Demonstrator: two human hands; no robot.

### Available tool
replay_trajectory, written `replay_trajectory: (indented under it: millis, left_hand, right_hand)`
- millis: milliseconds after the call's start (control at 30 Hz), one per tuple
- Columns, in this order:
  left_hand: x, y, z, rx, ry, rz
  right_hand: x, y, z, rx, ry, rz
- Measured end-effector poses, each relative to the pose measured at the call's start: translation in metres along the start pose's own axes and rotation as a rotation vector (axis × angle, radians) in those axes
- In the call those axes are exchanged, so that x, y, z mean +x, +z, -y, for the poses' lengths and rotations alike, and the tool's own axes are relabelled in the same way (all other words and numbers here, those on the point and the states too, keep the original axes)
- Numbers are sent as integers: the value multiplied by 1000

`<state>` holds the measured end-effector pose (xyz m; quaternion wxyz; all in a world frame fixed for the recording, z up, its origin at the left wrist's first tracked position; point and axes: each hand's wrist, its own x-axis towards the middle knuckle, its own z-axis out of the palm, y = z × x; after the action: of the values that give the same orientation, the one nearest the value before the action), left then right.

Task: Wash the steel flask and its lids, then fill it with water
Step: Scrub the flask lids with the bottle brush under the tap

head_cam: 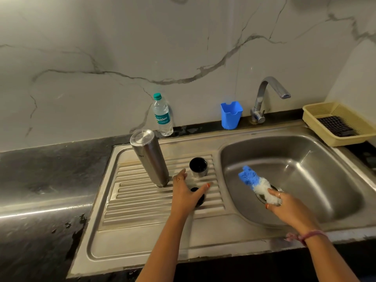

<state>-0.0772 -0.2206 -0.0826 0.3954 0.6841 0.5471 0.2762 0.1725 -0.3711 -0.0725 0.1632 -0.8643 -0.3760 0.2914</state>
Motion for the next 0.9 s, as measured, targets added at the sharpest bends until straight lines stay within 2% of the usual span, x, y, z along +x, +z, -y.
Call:
replay_trajectory:
  millis: [200, 700, 900]
  left_hand:
    - [46, 5, -21, 17, -113, 56]
    - [82, 22, -36, 343, -126, 130]
    - [84, 41, -58, 299, -71, 96]
  right_hand:
    - [0, -4, -4, -5, -1, -11]
    - [13, -22, -35, 28, 25, -28]
    - [24, -41, -58, 68, 18, -27]
